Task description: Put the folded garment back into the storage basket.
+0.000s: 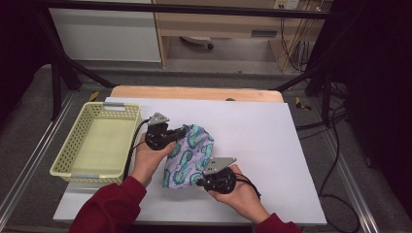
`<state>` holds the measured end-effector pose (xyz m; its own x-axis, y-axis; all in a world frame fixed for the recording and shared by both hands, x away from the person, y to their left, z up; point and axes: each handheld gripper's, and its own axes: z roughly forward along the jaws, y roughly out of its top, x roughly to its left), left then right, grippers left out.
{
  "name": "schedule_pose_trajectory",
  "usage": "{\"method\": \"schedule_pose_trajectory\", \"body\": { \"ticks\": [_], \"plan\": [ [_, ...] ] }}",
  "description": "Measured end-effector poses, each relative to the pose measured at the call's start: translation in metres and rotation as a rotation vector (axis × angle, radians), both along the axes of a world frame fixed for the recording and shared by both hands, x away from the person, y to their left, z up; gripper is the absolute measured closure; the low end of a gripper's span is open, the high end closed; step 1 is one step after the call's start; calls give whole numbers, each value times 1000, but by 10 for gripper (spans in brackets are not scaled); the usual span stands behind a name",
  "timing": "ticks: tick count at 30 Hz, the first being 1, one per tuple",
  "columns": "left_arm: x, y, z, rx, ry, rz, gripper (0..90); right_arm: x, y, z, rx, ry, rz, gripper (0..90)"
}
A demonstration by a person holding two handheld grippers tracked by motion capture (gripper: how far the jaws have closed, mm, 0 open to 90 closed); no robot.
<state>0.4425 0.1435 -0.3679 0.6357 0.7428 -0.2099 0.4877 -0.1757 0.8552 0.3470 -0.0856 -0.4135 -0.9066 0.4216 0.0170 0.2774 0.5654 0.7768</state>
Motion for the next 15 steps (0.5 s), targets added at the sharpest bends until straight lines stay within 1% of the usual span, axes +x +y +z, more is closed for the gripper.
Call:
{"method": "schedule_pose_trajectory", "body": {
  "ticks": [5, 11, 15],
  "plan": [
    [7, 1, 12, -12, 8, 15, 855, 5, 0, 9, 20, -2, -3, 805],
    [11, 1, 25, 22, -18, 16, 855, 10, 3, 21, 35, -5, 2, 805],
    [14, 3, 33, 28, -27, 19, 855, 15, 7, 29, 37, -10, 10, 805]
  ]
}}
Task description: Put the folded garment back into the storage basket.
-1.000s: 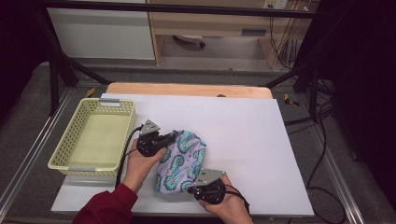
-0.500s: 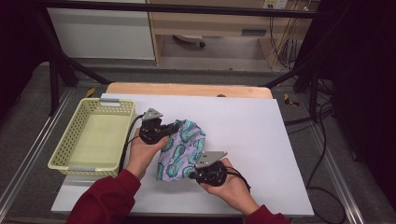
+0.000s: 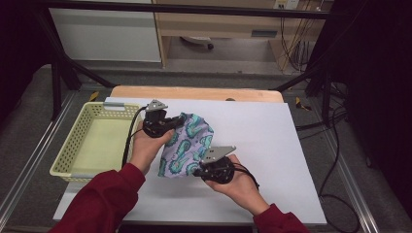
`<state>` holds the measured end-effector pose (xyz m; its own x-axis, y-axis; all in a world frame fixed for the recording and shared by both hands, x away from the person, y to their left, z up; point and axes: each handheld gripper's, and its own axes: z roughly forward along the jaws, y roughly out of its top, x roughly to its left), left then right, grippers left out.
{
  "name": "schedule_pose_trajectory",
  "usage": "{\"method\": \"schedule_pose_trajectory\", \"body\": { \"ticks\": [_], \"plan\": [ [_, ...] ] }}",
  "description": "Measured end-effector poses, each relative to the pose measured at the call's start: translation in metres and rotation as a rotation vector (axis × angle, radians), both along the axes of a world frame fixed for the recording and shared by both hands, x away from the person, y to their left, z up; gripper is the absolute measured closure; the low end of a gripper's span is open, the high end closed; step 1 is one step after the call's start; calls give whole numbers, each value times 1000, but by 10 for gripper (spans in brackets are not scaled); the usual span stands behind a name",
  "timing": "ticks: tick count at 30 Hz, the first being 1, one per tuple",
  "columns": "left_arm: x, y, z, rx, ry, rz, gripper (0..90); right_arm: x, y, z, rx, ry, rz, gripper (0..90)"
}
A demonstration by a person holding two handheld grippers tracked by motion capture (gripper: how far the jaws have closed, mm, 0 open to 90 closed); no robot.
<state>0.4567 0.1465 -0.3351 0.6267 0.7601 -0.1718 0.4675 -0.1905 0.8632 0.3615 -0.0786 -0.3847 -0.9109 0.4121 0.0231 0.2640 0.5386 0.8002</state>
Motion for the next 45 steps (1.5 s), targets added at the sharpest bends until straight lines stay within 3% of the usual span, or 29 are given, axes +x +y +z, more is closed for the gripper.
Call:
{"method": "schedule_pose_trajectory", "body": {
  "ticks": [14, 24, 39, 45],
  "plan": [
    [2, 9, 7, 2, -4, 11, 855, 6, 13, 8, 1, 7, 14, 804],
    [4, 25, 13, 9, -12, 37, 855, 7, 26, 17, 26, 13, 24, 804],
    [3, 51, 24, 1, -11, 71, 856, 9, 49, 32, 20, 0, 46, 802],
    [3, 55, 26, 20, -12, 65, 857, 10, 55, 34, 21, -2, 53, 803]
  ]
}}
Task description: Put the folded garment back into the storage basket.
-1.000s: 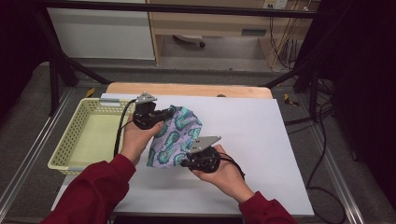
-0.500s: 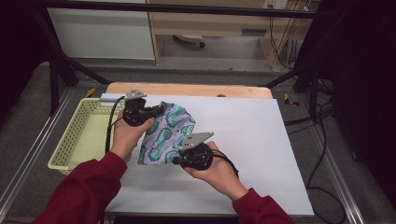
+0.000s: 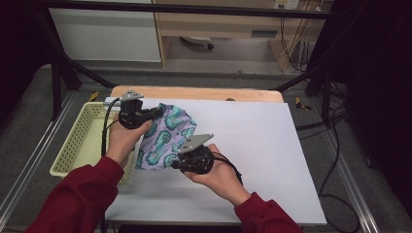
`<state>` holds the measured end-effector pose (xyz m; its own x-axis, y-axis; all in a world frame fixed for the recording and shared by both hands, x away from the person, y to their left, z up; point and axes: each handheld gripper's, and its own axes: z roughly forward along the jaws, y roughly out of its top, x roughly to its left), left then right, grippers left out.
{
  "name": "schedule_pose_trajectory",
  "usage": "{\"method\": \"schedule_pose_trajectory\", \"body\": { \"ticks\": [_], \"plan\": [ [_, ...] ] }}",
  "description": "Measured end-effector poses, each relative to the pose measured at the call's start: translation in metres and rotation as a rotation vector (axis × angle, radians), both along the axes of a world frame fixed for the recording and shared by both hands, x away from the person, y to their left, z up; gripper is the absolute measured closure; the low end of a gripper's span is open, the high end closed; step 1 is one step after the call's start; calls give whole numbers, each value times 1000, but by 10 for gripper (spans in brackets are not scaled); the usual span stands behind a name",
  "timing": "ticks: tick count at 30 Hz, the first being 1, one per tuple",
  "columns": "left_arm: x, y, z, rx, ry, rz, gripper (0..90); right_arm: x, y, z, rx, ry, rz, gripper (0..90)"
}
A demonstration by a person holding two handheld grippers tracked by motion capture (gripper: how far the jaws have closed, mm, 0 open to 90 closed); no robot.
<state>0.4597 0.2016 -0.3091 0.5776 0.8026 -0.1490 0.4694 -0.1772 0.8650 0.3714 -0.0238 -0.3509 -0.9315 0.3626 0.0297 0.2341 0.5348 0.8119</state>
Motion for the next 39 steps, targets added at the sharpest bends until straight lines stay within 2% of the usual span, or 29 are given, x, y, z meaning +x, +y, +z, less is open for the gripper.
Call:
{"method": "schedule_pose_trajectory", "body": {
  "ticks": [5, 16, 26, 39],
  "plan": [
    [0, 3, 2, 0, -4, 3, 858, 0, 4, 2, 19, 7, 9, 803],
    [0, 16, 11, -14, -14, 26, 858, 1, 17, 12, 41, -11, 17, 802],
    [1, 28, 14, -30, -15, 43, 857, 6, 30, 12, 30, -25, 17, 801],
    [3, 45, 21, -48, -29, 77, 858, 11, 48, 17, 50, -45, 22, 801]
  ]
}}
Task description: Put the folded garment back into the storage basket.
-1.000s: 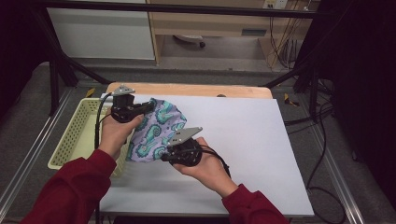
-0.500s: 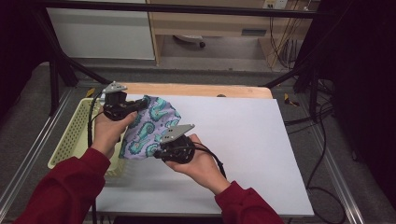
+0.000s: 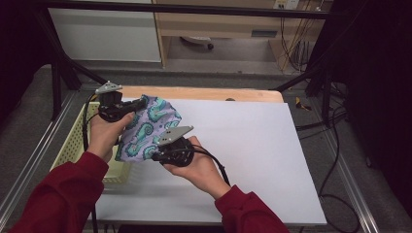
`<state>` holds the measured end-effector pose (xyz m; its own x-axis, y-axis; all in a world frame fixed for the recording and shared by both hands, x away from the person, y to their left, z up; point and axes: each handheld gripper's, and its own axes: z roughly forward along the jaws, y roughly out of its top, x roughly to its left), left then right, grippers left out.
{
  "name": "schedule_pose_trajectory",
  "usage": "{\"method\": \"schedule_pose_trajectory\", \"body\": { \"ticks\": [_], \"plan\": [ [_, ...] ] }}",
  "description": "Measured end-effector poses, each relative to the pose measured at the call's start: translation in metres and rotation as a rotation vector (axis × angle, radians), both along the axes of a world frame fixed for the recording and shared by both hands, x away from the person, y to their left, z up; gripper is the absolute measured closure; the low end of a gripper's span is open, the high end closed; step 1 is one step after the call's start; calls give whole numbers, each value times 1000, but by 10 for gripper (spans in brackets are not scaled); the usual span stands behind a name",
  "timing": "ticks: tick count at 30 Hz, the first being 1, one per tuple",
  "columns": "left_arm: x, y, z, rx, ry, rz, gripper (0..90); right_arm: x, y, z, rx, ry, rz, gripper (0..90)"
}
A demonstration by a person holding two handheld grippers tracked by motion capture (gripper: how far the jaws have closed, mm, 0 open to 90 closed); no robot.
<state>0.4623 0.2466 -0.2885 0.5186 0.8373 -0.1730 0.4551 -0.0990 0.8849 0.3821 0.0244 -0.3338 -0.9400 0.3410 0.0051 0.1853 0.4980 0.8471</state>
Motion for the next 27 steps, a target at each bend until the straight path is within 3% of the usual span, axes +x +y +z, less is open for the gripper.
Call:
{"method": "schedule_pose_trajectory", "body": {
  "ticks": [27],
  "plan": [
    [-1, 32, 2, -14, -4, 57, 858, 4, 35, -1, 37, -12, 17, 798]
  ]
}}
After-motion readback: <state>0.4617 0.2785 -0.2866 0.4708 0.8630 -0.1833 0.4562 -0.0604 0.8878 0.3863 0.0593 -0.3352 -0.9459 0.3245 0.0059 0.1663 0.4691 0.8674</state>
